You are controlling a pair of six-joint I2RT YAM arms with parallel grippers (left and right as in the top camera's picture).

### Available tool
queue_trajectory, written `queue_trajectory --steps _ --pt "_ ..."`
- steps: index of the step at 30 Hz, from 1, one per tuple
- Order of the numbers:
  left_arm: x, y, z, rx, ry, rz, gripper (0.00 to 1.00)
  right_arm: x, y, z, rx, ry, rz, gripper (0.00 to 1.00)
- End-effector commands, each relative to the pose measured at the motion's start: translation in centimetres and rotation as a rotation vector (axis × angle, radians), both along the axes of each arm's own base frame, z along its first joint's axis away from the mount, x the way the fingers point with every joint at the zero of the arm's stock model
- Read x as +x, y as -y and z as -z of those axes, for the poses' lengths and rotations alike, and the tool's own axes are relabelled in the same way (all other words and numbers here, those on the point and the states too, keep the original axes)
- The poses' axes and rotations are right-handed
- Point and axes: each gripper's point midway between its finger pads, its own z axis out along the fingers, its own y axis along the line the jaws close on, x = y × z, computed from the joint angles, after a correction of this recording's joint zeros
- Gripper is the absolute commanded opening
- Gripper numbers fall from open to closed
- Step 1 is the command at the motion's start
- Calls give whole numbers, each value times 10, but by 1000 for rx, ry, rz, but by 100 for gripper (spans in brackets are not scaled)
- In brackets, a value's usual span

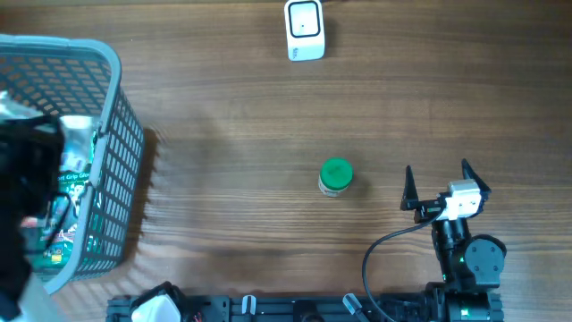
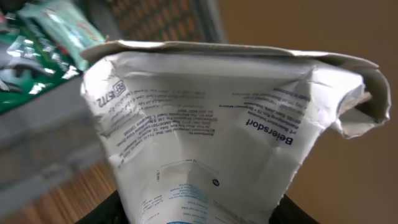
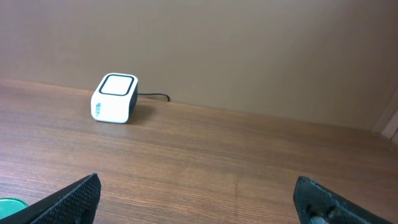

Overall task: Scan the item barcode
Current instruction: 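Return the left gripper to the basket and grasp the white pouch, then drop the white pouch on the table left of the jar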

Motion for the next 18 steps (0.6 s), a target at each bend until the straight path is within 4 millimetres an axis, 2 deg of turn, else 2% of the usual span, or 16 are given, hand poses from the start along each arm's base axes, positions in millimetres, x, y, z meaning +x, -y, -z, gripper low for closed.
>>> queue_trajectory --steps 1,3,4,6,9,12,18 --pt "13 55 -2 -40 16 230 46 0 0 -2 -6 10 3 100" --pt "24 86 9 -72 -26 345 46 0 0 -2 -6 10 3 100" --pt "35 105 23 -77 -74 407 47 0 0 -2 -6 10 3 99" --pt "53 133 55 -73 -187 447 47 0 0 -2 -5 10 2 100" --pt "78 180 117 -45 -388 492 46 0 0 -2 -5 10 3 100" --pt "92 208 173 9 -560 465 46 0 0 -2 -6 10 3 100" --pt "116 239 259 73 -742 455 46 0 0 -2 -5 10 3 100"
